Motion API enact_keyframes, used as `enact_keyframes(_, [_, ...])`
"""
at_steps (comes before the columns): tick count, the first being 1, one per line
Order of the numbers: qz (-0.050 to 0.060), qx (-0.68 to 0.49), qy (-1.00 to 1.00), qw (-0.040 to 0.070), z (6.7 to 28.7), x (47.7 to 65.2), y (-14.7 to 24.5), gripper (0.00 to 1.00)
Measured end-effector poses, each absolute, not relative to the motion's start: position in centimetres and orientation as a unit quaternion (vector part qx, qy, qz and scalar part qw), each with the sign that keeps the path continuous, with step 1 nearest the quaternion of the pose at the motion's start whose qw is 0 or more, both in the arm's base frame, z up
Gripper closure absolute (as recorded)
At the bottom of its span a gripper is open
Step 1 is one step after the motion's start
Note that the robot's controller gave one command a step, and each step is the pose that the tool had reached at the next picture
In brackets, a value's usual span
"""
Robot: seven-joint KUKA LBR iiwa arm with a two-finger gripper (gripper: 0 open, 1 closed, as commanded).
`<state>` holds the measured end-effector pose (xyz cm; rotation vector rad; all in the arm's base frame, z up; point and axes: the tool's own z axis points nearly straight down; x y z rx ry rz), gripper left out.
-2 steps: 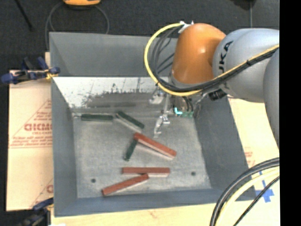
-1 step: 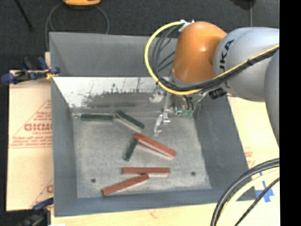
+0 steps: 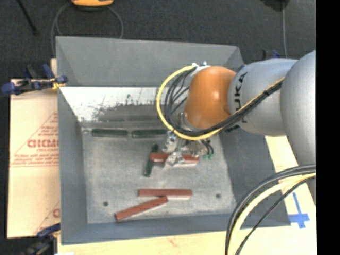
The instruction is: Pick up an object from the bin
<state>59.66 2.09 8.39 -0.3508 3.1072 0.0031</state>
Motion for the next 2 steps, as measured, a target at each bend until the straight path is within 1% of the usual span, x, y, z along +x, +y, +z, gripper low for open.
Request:
enact_keyframes(1, [0.001, -0.112, 0.994, 0.007, 8.4, 59.7, 2.1, 1.0])
enact_keyframes(2, [0.0, -0.111, 0.994, 0.004, 21.4, 60.2, 2.0, 1.0])
